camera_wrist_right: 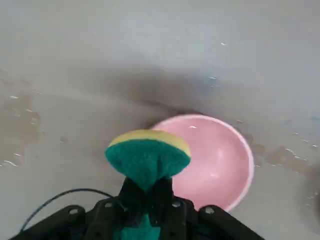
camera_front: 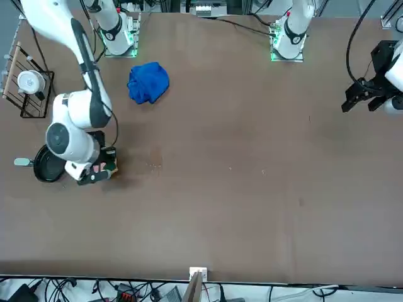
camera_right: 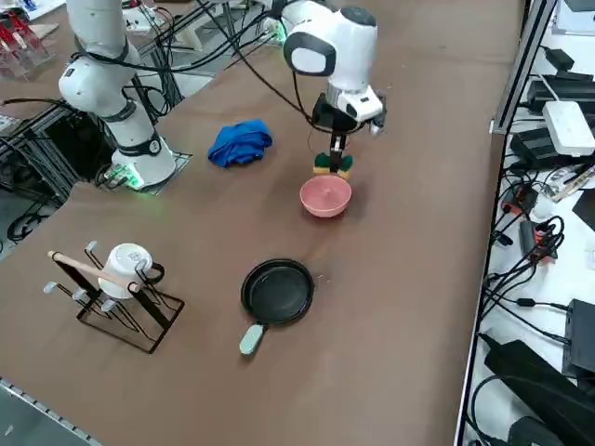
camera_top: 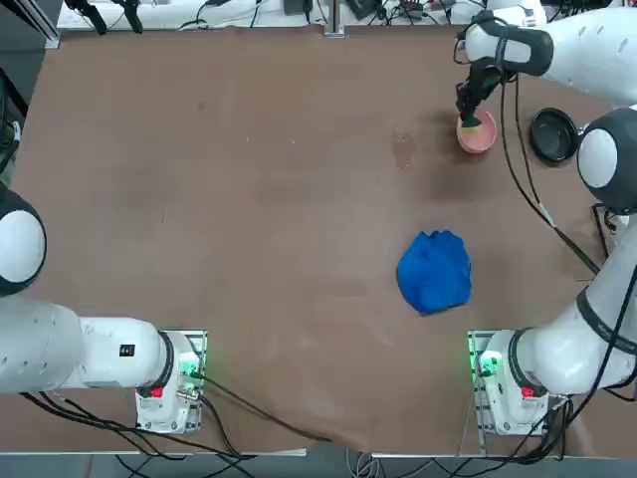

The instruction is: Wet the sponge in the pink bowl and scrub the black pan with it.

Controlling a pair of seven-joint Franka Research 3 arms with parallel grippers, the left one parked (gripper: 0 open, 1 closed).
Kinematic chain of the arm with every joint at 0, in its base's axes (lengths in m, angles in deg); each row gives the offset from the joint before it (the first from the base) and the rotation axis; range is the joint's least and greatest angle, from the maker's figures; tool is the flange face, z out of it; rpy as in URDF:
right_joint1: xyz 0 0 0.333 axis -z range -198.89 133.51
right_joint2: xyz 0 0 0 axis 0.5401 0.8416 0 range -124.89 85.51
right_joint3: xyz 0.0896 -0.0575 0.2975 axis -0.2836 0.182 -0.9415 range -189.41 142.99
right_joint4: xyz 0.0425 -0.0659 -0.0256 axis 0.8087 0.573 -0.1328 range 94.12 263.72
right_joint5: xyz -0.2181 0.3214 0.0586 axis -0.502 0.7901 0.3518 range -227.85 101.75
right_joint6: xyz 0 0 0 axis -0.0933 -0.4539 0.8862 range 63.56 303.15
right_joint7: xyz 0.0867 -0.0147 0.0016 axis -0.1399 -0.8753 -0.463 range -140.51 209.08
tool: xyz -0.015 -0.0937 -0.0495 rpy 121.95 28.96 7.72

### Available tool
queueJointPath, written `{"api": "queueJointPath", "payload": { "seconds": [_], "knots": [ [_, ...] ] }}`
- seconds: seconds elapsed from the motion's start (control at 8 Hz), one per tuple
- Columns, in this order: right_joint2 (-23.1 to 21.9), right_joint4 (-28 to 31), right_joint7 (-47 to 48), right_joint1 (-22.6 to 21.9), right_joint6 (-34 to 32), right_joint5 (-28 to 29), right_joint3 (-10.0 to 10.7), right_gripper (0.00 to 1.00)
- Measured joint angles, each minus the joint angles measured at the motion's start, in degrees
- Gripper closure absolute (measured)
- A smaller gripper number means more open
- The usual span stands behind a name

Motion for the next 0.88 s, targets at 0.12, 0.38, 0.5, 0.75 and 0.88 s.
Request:
{"api": "queueJointPath", "payload": {
  "seconds": [0.12, 0.38, 0.5, 0.75, 0.88],
  "knots": [
    [0.2, 0.1, -1.3, 1.4, -0.3, 0.0, 0.0, 0.92],
    [1.3, 0.2, -2.4, 3.0, -0.3, 0.0, 0.0, 0.92],
    [2.2, 0.2, -2.4, 3.2, 0.1, 0.0, 0.0, 0.92],
    [4.2, 0.2, -2.4, 3.4, 1.7, 0.0, 0.0, 0.92],
    [5.3, 0.2, -2.4, 3.8, 2.7, 0.0, 0.0, 0.92]
  ]
}}
